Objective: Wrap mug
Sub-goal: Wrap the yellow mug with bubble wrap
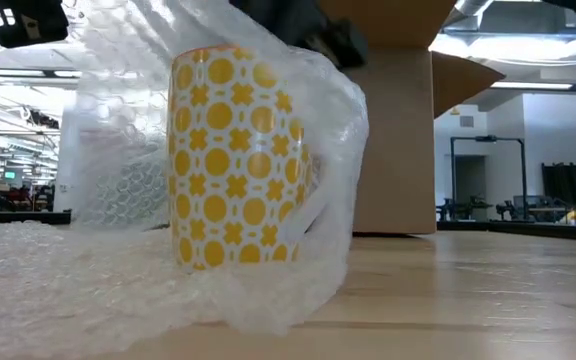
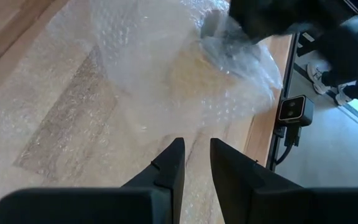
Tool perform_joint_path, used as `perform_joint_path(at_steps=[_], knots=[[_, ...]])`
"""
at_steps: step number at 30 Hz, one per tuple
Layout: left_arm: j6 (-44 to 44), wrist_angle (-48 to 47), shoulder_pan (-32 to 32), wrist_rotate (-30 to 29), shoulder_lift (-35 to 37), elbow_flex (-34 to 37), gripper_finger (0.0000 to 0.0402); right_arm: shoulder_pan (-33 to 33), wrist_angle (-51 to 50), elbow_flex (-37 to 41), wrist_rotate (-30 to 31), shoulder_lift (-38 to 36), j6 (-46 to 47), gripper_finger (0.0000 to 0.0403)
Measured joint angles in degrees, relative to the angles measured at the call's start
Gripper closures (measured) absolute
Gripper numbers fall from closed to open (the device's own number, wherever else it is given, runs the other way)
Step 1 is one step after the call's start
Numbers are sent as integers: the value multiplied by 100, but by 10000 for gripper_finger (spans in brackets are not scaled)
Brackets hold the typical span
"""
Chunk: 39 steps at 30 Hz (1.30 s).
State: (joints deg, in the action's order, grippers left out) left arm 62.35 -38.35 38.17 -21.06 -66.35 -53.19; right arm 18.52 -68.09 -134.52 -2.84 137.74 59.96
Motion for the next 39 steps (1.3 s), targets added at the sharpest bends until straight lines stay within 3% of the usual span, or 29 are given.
perform_joint_path(at_steps=[11,24,30,39], knots=[[19,-2,2,0,0,0,345,62,-116,-33,-3,633,-349,403],[2,24,1,-9,4,0,345,-94,-487,-44,-225,-399,20,403],[-10,21,2,-9,4,0,346,-94,-446,-54,127,-651,151,403],[-8,-7,1,-13,2,0,346,-37,-342,96,374,53,15,403]])
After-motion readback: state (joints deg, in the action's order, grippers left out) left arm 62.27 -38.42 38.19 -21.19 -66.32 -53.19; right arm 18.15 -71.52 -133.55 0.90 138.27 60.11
